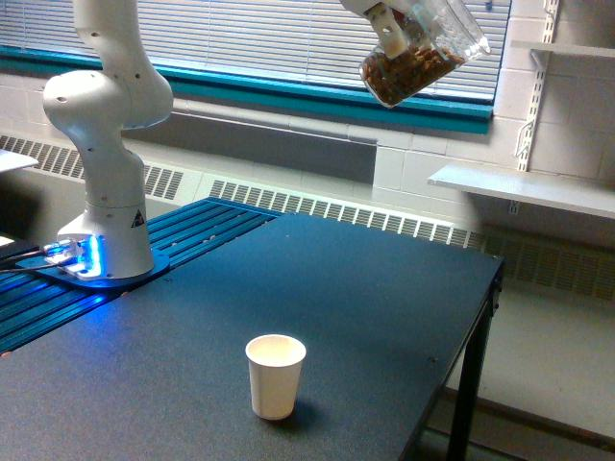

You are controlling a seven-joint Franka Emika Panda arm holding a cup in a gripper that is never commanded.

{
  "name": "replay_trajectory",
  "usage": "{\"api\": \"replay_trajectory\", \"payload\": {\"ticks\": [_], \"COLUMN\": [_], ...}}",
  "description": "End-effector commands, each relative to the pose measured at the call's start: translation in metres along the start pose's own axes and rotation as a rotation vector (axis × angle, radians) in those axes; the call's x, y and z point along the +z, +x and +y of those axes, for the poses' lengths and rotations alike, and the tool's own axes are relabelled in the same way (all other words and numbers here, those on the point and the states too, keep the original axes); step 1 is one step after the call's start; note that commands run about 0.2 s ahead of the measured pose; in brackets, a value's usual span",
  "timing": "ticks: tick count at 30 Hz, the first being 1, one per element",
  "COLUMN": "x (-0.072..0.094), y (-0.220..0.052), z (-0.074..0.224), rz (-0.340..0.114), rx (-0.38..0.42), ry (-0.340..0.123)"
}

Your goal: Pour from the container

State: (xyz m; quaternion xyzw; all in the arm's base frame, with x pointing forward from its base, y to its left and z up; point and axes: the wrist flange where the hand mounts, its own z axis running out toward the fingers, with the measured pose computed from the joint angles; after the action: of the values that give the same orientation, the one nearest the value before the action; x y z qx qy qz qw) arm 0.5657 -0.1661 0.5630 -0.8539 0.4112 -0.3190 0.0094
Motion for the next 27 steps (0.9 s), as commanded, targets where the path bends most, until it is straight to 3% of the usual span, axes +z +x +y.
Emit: {"api": "replay_trajectory", "payload": {"ticks": [1, 14, 27], "x": [0.001, 0.001, 0.017], "y": [0.004, 0.000, -0.015], "z": [0.007, 0.026, 0.081], "rz": [0.004, 0.023, 0.003], "rx": [0.015, 0.014, -0.002], "ry": [-0.007, -0.010, -0.024]}}
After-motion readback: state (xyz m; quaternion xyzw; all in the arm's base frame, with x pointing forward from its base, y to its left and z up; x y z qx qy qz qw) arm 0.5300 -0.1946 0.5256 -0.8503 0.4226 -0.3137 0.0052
